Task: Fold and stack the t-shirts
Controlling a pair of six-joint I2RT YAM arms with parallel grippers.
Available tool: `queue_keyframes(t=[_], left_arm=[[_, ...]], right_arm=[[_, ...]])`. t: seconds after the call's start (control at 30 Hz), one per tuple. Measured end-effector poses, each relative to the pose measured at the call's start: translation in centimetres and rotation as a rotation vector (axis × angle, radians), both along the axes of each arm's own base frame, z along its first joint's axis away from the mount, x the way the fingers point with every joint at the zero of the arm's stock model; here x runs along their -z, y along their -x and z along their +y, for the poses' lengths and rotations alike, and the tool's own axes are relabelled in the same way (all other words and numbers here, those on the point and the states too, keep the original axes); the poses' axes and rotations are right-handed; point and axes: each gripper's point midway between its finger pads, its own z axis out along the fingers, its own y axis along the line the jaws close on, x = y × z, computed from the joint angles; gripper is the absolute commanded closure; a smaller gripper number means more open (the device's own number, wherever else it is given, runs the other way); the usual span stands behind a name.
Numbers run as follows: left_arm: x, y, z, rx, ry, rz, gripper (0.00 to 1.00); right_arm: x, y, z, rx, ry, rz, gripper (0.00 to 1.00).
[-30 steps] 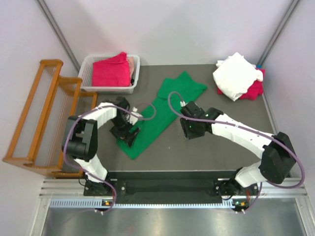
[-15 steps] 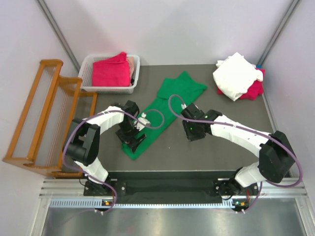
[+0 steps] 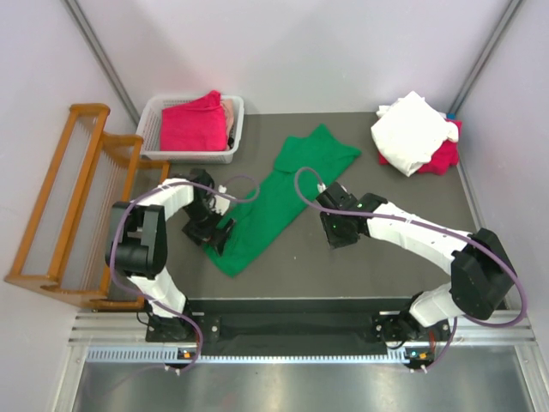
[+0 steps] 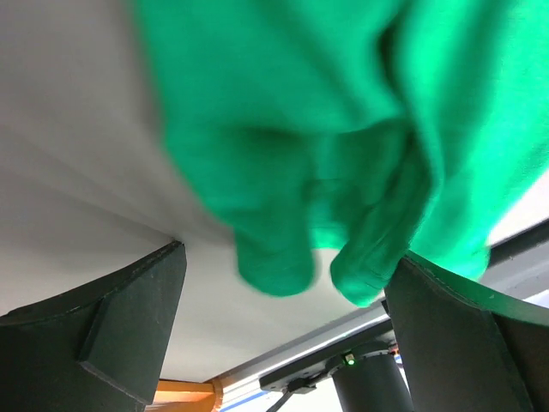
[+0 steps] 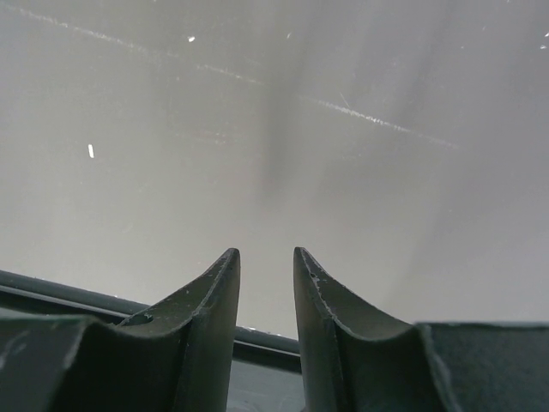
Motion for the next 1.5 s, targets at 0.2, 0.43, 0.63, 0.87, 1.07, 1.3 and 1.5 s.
queue_keyframes(t=[0.2, 0.43, 0.63, 0.87, 1.07, 1.3, 1.5], left_arm=[[-0.1, -0.5, 0.6, -0.032, 0.021, -0.009, 0.01], [-0.4, -0.4, -0.3, -0.015, 0.067, -0.017, 0.01], [-0.6, 0.0, -0.4, -0.01, 0.08, -0.028, 0.01], [-0.4, 0.3, -0.1, -0.008, 0.067, -0.04, 0.01], [-0.2, -1.1, 1.2, -0.03, -0.028, -0.104, 0.01], [-0.5, -2.3, 1.8, -0.062, -0.073, -0.167, 0.17], [-0.2, -2.2, 1.6, -0.092, -0.074, -0.144, 1.0]], right_arm=[[0.0, 0.0, 0.0, 0.0, -0.001, 0.0, 0.67], [0.0, 0.0, 0.1, -0.001, -0.004, 0.003, 0.68], [0.0, 0.0, 0.1, -0.002, -0.007, 0.004, 0.7], [0.0, 0.0, 0.2, 0.001, -0.008, 0.003, 0.78], [0.0, 0.0, 0.2, 0.001, -0.008, 0.003, 0.77], [0.0, 0.0, 0.2, 0.001, -0.009, 0.002, 0.77], [-0.1, -0.1, 0.1, 0.004, -0.005, -0.004, 0.78]])
